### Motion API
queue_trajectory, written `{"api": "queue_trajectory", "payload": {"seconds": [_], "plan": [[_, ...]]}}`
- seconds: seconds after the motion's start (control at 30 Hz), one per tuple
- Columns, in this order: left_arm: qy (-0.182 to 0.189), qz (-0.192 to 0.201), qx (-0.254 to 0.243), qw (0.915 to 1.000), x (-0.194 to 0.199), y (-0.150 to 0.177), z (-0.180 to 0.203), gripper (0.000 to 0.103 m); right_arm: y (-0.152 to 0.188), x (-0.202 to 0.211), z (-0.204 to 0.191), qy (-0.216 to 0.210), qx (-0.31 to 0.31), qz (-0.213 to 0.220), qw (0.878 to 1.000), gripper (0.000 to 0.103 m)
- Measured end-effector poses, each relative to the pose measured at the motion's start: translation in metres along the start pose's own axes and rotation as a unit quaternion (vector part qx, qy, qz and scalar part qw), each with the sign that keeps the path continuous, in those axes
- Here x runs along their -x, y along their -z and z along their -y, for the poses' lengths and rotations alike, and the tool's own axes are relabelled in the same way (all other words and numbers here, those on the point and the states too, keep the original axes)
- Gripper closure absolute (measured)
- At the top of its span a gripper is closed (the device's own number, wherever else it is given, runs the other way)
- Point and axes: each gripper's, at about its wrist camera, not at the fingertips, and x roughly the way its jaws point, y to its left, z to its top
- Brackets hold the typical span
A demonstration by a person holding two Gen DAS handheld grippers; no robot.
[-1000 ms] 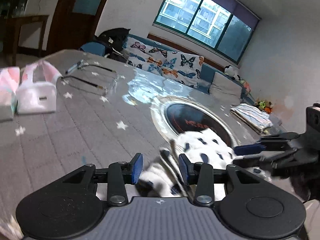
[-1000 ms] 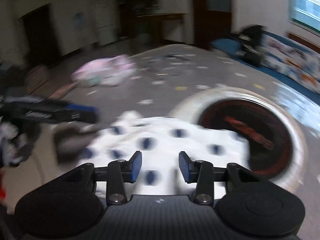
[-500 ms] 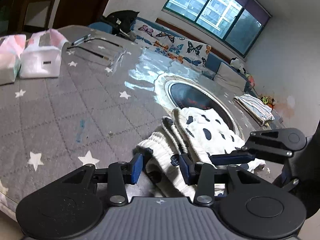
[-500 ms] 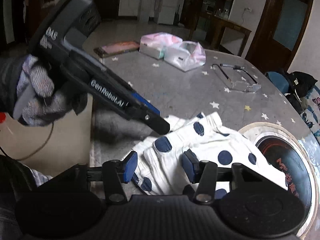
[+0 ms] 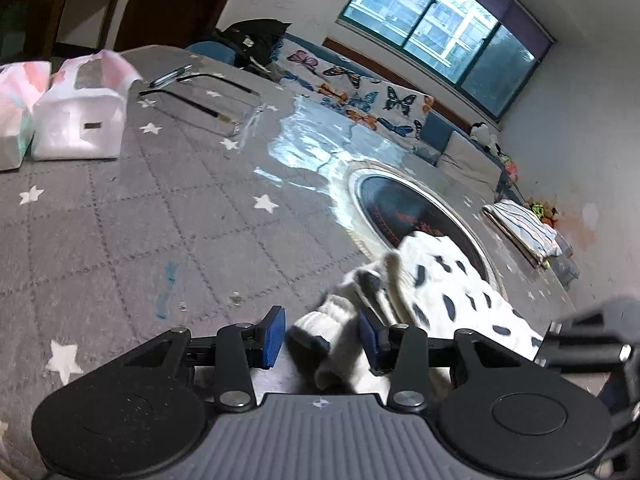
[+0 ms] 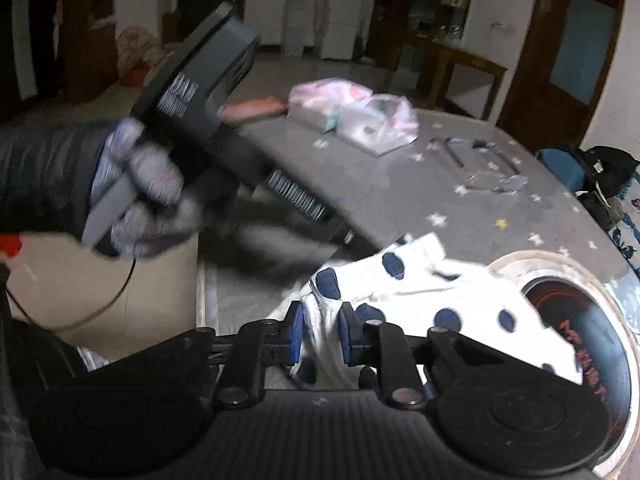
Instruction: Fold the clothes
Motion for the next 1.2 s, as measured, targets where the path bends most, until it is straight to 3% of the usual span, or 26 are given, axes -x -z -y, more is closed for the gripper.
{"api": "queue_trajectory", "payload": {"seconds": [0.17,0.3,0.37,0.47,0.57,0.67,0.87,0.97,1.2], "plan": [[-0.006,0.012,0.030,0.9995,0.019,-0.002,-0.009,0.053,0.003,-0.003,-0.003,-0.001,0.011,0.000,1.000,0.086],[0.014,0.007,0.051,0.9986,0.033,0.004,-0.008,0.042,0.004,-0.004,-0.004,-0.004,0.022,-0.002,1.000,0.085],[0.018,0.001,0.053,0.9984,0.035,0.008,-0.001,0.035,0.004,-0.005,-0.006,-0.006,0.030,-0.003,1.000,0.073],[0.026,-0.006,0.056,0.9981,0.032,0.011,0.008,0.034,0.008,-0.009,-0.017,0.005,0.065,-0.005,0.998,0.057],[0.033,-0.012,0.057,0.9978,0.027,0.011,0.015,0.034,0.012,-0.014,-0.033,0.024,0.114,-0.007,0.993,0.048],[0.033,-0.017,0.062,0.9974,0.025,0.011,0.017,0.034,0.015,-0.018,-0.045,0.041,0.151,-0.007,0.988,0.049],[0.034,-0.018,0.094,0.9948,0.028,0.013,0.013,0.032,0.012,-0.016,-0.038,0.040,0.117,-0.003,0.992,0.066],[0.032,-0.012,0.123,0.9918,0.029,0.016,0.011,0.025,0.006,-0.009,-0.022,0.026,0.071,0.007,0.997,0.069],[0.055,-0.015,0.216,0.9747,0.020,0.023,0.006,0.024,0.002,0.007,0.004,0.012,0.001,0.027,1.000,0.073]]}}
